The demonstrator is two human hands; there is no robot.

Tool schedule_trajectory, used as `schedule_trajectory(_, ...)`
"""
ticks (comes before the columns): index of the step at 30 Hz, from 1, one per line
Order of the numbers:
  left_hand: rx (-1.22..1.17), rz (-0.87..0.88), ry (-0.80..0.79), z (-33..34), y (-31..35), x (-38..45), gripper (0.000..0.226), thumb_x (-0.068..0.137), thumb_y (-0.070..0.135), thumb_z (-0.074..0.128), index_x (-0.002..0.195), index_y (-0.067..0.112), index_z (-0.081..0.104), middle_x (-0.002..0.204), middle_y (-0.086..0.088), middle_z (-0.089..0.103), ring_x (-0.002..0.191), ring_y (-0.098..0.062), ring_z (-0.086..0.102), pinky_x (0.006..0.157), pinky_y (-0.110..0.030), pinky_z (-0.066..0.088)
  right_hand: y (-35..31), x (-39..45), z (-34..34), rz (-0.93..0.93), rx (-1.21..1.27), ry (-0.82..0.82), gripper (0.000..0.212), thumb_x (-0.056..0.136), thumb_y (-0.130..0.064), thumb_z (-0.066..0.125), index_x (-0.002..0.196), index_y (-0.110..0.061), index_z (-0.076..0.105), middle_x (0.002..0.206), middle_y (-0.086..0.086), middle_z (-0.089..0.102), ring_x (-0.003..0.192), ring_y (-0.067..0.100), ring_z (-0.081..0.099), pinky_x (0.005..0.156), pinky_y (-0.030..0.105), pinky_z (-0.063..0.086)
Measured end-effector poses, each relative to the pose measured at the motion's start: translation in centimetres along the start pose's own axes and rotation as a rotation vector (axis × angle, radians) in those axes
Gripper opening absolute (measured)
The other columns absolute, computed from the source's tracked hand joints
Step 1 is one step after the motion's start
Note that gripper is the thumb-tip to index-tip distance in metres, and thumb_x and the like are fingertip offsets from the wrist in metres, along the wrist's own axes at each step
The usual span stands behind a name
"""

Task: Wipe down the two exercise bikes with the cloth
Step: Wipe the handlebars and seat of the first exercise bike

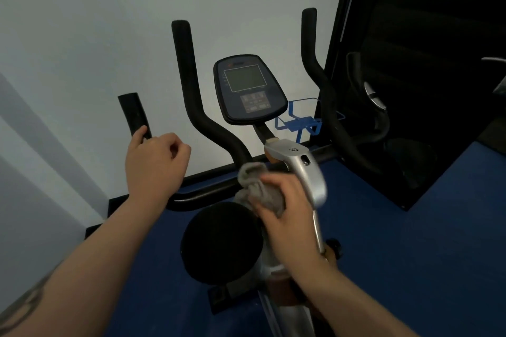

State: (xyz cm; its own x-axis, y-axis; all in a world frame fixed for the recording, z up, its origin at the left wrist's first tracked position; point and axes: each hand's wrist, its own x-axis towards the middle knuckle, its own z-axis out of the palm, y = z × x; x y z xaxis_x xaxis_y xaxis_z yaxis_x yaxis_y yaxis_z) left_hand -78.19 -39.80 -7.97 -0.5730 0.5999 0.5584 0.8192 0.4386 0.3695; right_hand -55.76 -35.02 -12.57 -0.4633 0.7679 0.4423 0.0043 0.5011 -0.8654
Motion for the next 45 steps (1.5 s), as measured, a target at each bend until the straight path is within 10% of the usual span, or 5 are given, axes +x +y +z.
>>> schedule_trajectory(17,-0.038,0.008,0.051,0.2,0.0,-0.2,0.027,0.087,0.020,0.048,0.061,0.021,0.053,0.044,0.009,0.046,0.053,-0.014,0.044,0.116,-0.031,0.023,0.8,-1.8,-1.1,-0.093,-0.135,-0.013,0.032,0.080,0.007,0.071,0.106,-0.012,0.069,0.103,-0.002,0.062,0.100,0.002,0.059,0.084,0.011,0.045)
schedule_trajectory(23,-0.068,-0.031,0.069,-0.4,0.4,-0.4,0.028,0.089,0.019,0.047,0.064,0.016,0.058,0.050,0.003,0.055,0.053,-0.014,0.049,0.120,-0.030,0.015,-0.2,2.2,0.1,0.034,-0.236,0.082,0.022,0.087,-0.023,0.071,0.108,-0.016,0.069,0.099,-0.011,0.059,0.103,0.007,0.049,0.087,0.022,0.044)
schedule_trajectory(29,-0.518,-0.130,-0.196,-2.3,2.3,-4.8,0.021,0.090,0.030,0.053,0.082,0.023,0.071,0.083,0.012,0.068,0.115,-0.011,0.049,0.116,-0.031,0.017,-1.8,0.5,-3.2,0.202,0.038,-0.121,0.015,0.087,-0.025,0.069,0.101,-0.028,0.072,0.097,-0.007,0.069,0.092,0.004,0.065,0.082,0.028,0.056)
schedule_trajectory(34,-0.991,-0.205,-0.469,-4.0,4.1,-10.5,0.024,0.095,0.019,0.052,0.099,0.032,0.073,0.104,0.008,0.071,0.102,-0.007,0.065,0.087,-0.020,0.050,-4.9,0.8,-1.5,0.202,0.000,-0.211,0.018,0.087,-0.037,0.066,0.104,-0.031,0.071,0.101,-0.013,0.063,0.093,-0.005,0.060,0.079,0.012,0.048)
schedule_trajectory(45,-1.087,-0.560,-0.270,-4.3,5.3,-13.0,0.042,0.103,0.042,0.031,0.112,0.032,0.071,0.106,0.008,0.073,0.095,-0.003,0.068,0.070,-0.013,0.052,-3.9,-3.8,-1.9,0.044,-0.204,-0.059,0.012,0.080,-0.020,0.078,0.077,-0.018,0.067,0.075,-0.010,0.056,0.074,0.004,0.057,0.065,0.010,0.042)
